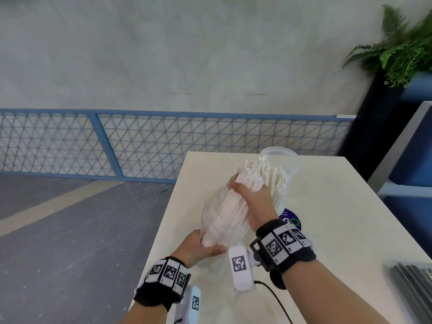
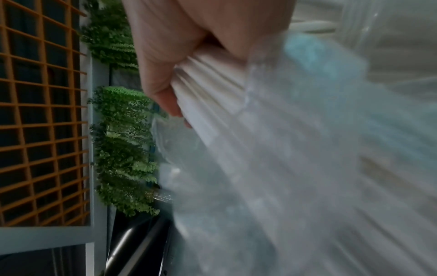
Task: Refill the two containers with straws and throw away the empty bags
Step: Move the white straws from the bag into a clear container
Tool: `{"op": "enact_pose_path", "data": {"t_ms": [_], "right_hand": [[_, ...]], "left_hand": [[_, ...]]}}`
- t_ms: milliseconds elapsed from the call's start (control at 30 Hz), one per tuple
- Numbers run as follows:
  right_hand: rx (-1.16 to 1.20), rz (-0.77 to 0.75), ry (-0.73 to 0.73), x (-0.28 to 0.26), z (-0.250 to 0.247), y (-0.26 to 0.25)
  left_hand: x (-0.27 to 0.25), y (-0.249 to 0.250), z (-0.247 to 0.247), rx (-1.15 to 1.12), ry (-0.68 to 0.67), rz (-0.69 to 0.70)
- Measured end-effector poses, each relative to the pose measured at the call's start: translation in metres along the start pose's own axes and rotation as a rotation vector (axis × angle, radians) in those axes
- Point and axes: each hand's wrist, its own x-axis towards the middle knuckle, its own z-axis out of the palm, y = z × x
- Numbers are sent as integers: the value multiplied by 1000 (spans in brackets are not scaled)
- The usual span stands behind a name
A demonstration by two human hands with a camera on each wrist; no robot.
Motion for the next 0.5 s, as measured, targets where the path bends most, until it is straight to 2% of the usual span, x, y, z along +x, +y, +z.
{"op": "enact_pose_path", "data": {"t_ms": [133, 200, 367, 500], "right_hand": [[-58, 8, -179, -5, -4, 6], [-120, 31, -205, -13, -4, 14], [-170, -9, -69, -7, -2, 10], [-66, 5, -5, 2, -2, -2]], "left_hand": [[1, 9, -1, -63, 17, 23], [2, 15, 0, -88, 16, 39], [2, 16, 6, -62, 2, 70], [3, 20, 6, -94, -14, 82]]}}
